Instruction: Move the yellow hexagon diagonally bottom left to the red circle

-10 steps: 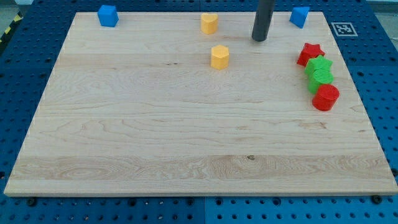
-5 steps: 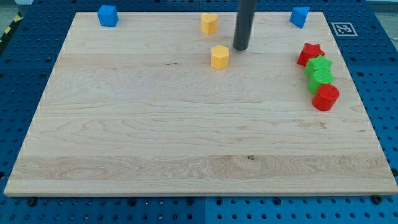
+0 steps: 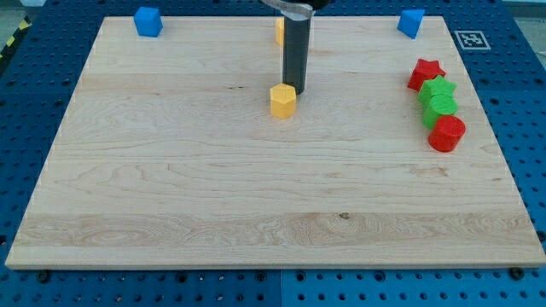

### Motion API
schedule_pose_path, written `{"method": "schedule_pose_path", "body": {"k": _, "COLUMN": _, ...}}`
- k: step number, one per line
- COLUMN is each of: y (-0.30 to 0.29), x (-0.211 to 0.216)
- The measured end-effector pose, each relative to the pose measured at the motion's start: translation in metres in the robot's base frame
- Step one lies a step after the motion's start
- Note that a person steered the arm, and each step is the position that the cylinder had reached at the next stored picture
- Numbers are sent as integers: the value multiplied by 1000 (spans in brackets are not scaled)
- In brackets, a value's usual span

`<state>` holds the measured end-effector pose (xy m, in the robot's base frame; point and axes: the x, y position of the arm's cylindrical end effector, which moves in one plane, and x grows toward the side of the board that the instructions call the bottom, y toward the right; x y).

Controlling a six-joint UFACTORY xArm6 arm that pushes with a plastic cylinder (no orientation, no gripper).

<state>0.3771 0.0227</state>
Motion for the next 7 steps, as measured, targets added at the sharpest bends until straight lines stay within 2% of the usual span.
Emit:
{"method": "schedule_pose_path", "body": {"k": 1, "y": -1, "x": 38}}
{"method": "schedule_pose_path", "body": {"k": 2, "y": -10, "x": 36}}
{"method": "schedule_pose_path", "body": {"k": 4, "y": -63, "x": 22}}
{"method": "schedule_pose_path", "body": {"k": 5, "y": -67, "x": 52}}
{"method": "schedule_pose_path", "body": {"k": 7, "y": -19, "x": 61}}
